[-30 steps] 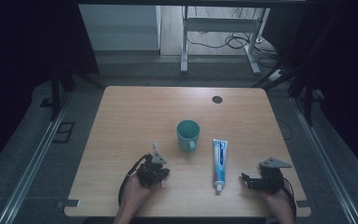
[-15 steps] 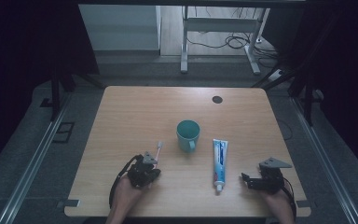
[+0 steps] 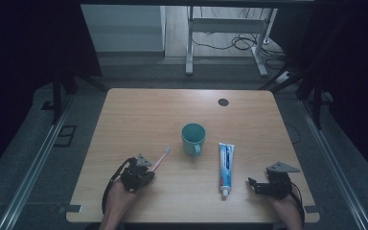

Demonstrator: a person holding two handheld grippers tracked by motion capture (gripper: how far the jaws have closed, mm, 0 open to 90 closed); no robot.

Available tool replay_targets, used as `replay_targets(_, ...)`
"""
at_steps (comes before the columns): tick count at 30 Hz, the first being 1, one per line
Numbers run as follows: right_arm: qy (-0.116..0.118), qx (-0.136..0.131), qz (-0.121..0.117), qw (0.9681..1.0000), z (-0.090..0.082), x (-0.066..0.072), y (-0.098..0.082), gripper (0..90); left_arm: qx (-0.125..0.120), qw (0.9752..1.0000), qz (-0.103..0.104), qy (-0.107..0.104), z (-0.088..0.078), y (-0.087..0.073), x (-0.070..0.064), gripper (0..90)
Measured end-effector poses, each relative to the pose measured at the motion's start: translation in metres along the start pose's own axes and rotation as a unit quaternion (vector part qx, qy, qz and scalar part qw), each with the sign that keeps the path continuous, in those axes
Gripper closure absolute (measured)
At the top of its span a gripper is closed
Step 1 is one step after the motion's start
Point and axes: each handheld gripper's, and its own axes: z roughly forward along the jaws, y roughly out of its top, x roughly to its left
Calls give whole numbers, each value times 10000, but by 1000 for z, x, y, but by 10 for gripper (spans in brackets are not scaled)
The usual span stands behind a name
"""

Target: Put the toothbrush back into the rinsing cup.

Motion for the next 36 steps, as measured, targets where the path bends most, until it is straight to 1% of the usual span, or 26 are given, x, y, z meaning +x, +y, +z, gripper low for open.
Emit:
replay_targets(2, 3, 3, 3, 10000, 0, 0, 0, 116, 11, 10000, -33, 26, 0, -1, 2, 878)
replay_targets(6, 1, 2, 1, 10000, 0, 0, 0, 116, 32, 10000, -11, 10, -2, -2, 4, 872)
replay_targets(9, 0, 1, -1, 10000, 0, 0, 0, 116, 46, 10000, -23, -55, -4, 0, 6, 838)
replay_targets(15, -1, 1, 1, 10000, 0, 0, 0, 116, 84, 9999, -45, -70, -9, 6, 10, 795)
replay_targets(19, -2, 5, 1, 10000, 0, 0, 0, 116, 259, 9997, -20, -45, -10, 11, 14, 744)
replay_targets(21, -1, 8, 2, 10000, 0, 0, 0, 116, 357, 9993, -58, -46, -9, 14, 17, 716)
replay_targets(25, -1, 8, 2, 10000, 0, 0, 0, 116, 631, 9980, -24, -50, -5, 21, 20, 689)
replay_targets(26, -1, 8, 1, 10000, 0, 0, 0, 116, 725, 9973, -21, -63, -5, 24, 21, 681)
replay_targets(31, 0, 7, 2, 10000, 0, 0, 0, 116, 1011, 9949, 16, -61, -2, 35, 22, 656)
replay_targets(34, -2, 9, 4, 10000, 0, 0, 0, 116, 1218, 9925, 20, -51, 1, 42, 22, 633)
replay_targets(36, -3, 8, -3, 10000, 0, 0, 0, 116, 1368, 9906, 47, -51, 4, 47, 23, 621)
